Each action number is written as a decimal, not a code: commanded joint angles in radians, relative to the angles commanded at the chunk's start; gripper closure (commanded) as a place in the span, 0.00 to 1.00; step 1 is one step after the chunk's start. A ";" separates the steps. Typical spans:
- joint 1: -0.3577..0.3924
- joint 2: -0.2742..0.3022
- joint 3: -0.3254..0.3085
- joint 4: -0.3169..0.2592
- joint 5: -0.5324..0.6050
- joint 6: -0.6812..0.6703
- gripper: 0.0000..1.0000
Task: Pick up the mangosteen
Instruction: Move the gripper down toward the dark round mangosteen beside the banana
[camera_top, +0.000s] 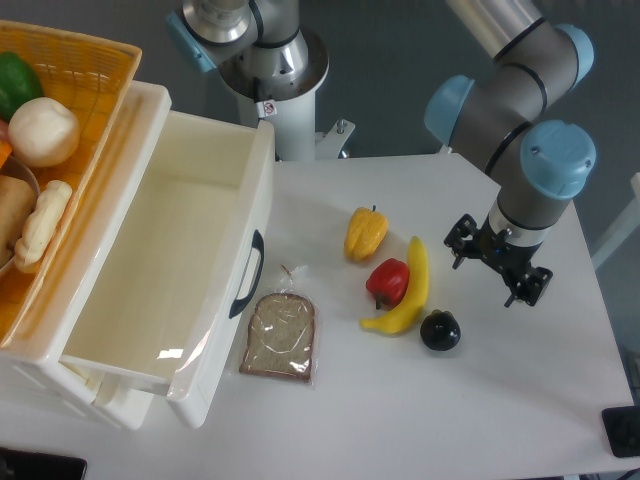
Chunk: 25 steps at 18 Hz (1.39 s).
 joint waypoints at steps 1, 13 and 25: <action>0.000 0.000 -0.002 0.000 0.000 0.000 0.00; -0.002 -0.077 -0.035 0.123 -0.054 -0.110 0.00; -0.037 -0.127 -0.032 0.138 -0.058 -0.287 0.00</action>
